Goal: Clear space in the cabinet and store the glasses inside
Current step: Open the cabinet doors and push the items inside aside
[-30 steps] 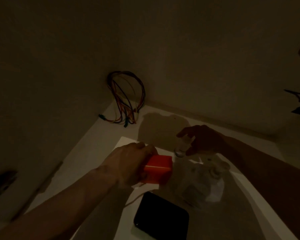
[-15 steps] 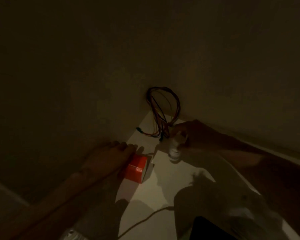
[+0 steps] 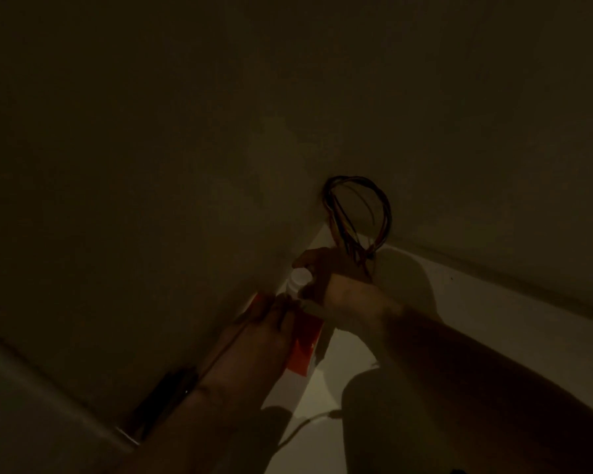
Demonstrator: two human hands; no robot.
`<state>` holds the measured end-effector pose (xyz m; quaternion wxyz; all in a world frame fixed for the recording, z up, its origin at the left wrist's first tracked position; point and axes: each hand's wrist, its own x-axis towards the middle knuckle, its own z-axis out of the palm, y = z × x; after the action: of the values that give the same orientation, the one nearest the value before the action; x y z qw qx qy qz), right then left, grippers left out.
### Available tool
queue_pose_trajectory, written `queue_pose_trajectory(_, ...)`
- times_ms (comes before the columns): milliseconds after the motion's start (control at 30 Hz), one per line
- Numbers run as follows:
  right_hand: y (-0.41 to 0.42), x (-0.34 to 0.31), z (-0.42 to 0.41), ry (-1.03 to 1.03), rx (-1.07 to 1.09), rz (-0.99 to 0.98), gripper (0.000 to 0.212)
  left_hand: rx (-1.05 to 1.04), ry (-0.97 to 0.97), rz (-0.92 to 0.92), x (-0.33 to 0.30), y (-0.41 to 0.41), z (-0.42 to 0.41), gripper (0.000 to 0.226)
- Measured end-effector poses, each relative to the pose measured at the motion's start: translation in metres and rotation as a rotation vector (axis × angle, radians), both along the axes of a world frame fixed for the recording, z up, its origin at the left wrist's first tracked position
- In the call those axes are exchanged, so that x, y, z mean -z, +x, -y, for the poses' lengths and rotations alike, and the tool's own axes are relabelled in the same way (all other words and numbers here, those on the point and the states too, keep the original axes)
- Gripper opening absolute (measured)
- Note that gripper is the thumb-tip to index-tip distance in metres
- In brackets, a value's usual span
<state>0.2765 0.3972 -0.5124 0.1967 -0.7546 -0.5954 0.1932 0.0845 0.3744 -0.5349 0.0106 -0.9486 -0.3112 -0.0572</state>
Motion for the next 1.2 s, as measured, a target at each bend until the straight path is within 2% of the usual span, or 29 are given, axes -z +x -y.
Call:
queue_pose_trajectory(100, -0.005, -0.001, -0.011, -0.027, -0.006, 0.005, 0.050, -0.016, -0.013, 0.028, 0.002, -0.004, 0.000, 0.064)
queue_pose_trajectory(200, -0.006, 0.000, -0.018, -0.016, 0.010, -0.004, 0.048, -0.081, -0.060, 0.040, -0.001, -0.003, 0.005, 0.059)
queue_pose_trajectory(267, -0.009, 0.000, -0.020, 0.007, 0.045, -0.021, 0.045, -0.067, -0.010, -0.013, -0.008, -0.002, 0.008, 0.054)
queue_pose_trajectory(333, -0.011, 0.001, -0.022, 0.038, 0.075, -0.055, 0.044, -0.026, 0.057, 0.015, -0.008, -0.005, 0.009, 0.050)
queue_pose_trajectory(400, -0.013, -0.001, -0.020, 0.039, 0.084, -0.063, 0.046, -0.038, 0.002, 0.083, -0.007, -0.004, 0.007, 0.049)
queue_pose_trajectory(533, -0.015, -0.009, -0.001, 0.034, 0.019, -0.062, 0.056, -0.061, -0.091, 0.051, -0.010, -0.003, 0.004, 0.061)
queue_pose_trajectory(667, -0.014, -0.023, 0.047, 0.127, 0.014, 0.086, 0.057, -0.053, -0.084, 0.027, -0.019, 0.002, 0.012, 0.058)
queue_pose_trajectory(800, 0.001, -0.052, 0.099, 0.068, -0.098, 0.354, 0.055, -0.059, -0.049, 0.028, -0.026, 0.011, 0.033, 0.065)
queue_pose_trajectory(933, 0.016, -0.081, 0.161, -0.029, -0.137, 0.513, 0.056, 0.111, -0.246, 0.149, -0.046, 0.012, 0.068, 0.065)
queue_pose_trajectory(1000, 0.026, -0.099, 0.198, -0.071, -0.134, 0.580, 0.058, 0.182, -0.281, 0.231, -0.058, 0.014, 0.087, 0.062)
queue_pose_trajectory(1100, 0.038, -0.125, 0.266, 0.050, -0.052, 0.592, 0.056, 0.313, -0.412, 0.321, -0.078, 0.017, 0.117, 0.065)
queue_pose_trajectory(1200, 0.051, -0.132, 0.341, 0.108, 0.162, 0.526, 0.058, 0.439, -0.522, 0.277, -0.087, 0.024, 0.145, 0.085)
